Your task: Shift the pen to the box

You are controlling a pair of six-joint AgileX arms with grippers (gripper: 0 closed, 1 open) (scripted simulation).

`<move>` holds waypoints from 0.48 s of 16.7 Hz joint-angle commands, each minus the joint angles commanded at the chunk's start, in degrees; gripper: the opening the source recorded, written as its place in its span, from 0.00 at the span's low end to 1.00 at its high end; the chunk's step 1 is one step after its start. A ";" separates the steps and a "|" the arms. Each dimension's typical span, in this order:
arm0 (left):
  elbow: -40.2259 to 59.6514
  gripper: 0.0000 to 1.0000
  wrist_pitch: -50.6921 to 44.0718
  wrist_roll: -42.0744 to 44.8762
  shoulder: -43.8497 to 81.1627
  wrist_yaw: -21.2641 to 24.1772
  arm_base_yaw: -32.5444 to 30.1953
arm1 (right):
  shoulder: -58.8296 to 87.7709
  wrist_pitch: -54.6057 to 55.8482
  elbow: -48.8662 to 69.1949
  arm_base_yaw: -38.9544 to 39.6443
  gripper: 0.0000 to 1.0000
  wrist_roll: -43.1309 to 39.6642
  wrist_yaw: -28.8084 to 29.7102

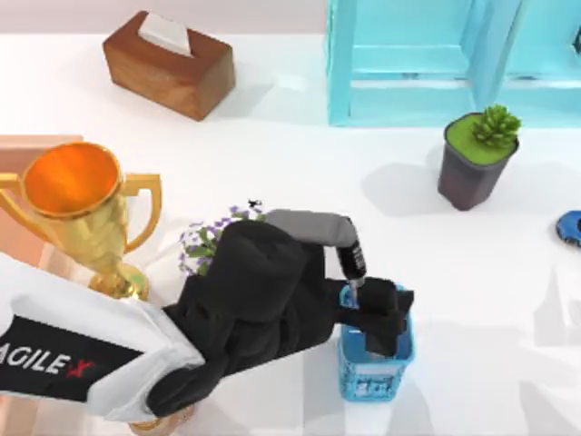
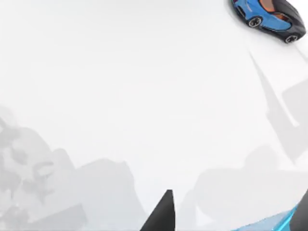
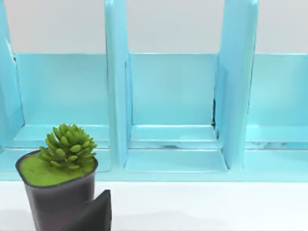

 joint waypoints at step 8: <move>0.00 0.00 0.00 0.00 0.00 0.00 0.00 | 0.00 0.00 0.00 0.00 1.00 0.00 0.00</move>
